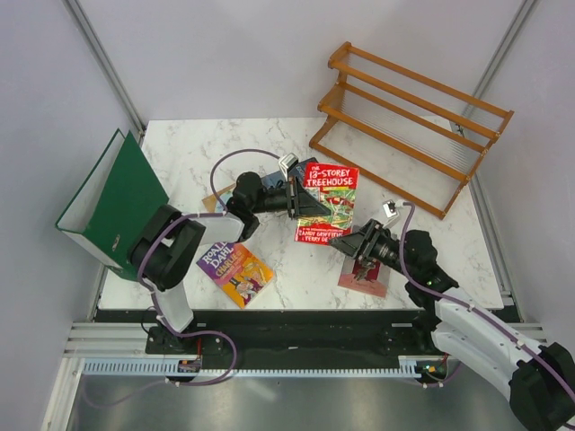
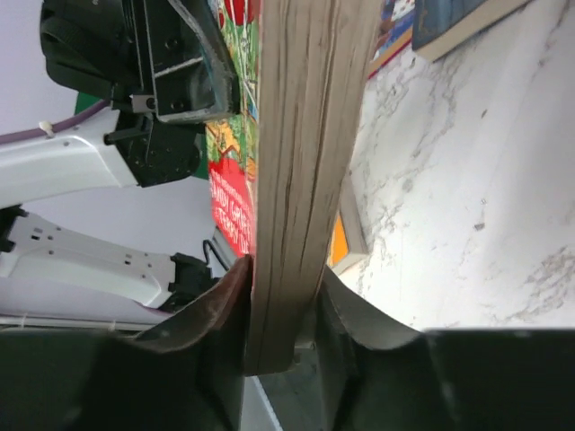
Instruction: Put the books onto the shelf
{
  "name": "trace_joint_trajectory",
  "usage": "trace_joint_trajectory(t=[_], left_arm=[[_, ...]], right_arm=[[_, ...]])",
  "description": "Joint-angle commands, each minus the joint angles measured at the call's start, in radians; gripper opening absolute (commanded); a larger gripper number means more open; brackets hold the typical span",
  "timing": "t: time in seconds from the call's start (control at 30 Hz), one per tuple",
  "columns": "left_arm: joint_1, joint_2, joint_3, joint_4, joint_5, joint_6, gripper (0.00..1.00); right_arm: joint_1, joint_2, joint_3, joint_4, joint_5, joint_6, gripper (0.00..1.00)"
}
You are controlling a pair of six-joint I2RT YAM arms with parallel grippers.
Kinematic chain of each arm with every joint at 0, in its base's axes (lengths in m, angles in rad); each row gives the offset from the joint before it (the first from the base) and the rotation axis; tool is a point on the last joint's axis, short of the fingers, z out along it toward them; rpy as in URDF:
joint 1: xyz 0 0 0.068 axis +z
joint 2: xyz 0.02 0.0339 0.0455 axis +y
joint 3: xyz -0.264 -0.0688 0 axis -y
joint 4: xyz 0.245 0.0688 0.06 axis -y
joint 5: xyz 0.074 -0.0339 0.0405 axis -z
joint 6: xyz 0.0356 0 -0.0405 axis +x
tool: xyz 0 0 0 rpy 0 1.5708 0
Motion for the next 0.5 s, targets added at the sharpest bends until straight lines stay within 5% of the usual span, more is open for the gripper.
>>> trace_joint_trajectory(t=[0.0, 0.07, 0.17, 0.3, 0.47], left_arm=[[-0.002, 0.006, 0.018, 0.081, -0.009, 0.011, 0.02], [-0.002, 0.009, 0.015, 0.081, -0.012, 0.012, 0.02], [0.000, 0.017, 0.017, 0.069, -0.015, 0.020, 0.05], [0.023, -0.017, 0.018, -0.057, -0.019, 0.104, 0.45], [0.041, -0.133, 0.023, -0.408, -0.084, 0.378, 0.62]], right_arm=[[-0.002, 0.016, 0.067, -0.049, 0.030, -0.015, 0.27], [-0.002, 0.029, 0.070, -0.044, 0.019, -0.009, 0.12], [-0.002, 0.027, 0.079, -0.043, 0.002, -0.012, 0.02], [-0.002, -0.003, 0.128, -0.153, 0.024, -0.065, 0.00], [-0.002, -0.019, 0.225, -0.277, 0.062, -0.136, 0.00]])
